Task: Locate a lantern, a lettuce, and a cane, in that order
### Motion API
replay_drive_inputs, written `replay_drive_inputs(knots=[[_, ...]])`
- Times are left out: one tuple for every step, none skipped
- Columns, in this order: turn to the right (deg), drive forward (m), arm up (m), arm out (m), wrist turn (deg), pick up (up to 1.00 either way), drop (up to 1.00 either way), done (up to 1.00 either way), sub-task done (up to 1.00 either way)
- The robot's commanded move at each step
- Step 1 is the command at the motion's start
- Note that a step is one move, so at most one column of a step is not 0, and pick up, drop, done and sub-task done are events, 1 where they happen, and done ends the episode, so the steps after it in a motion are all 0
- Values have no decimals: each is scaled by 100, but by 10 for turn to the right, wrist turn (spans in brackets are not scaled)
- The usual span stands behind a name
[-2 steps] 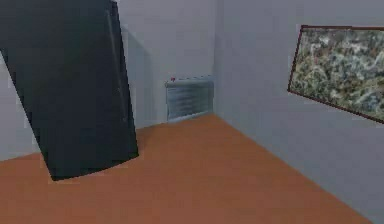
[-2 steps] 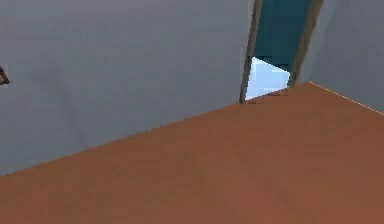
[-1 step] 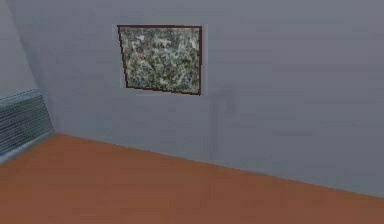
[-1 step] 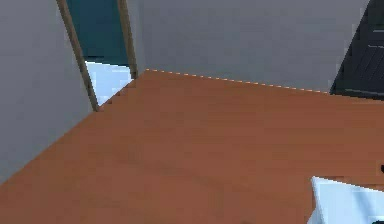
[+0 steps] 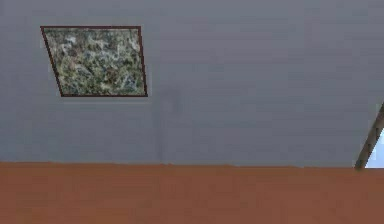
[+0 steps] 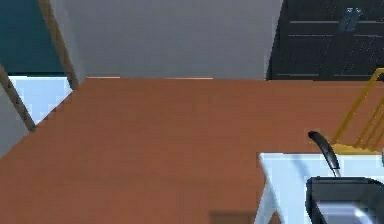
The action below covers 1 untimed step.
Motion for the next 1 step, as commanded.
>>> replay_drive_inputs(knots=[[0,20,0,0,0,0,0,0,0]])
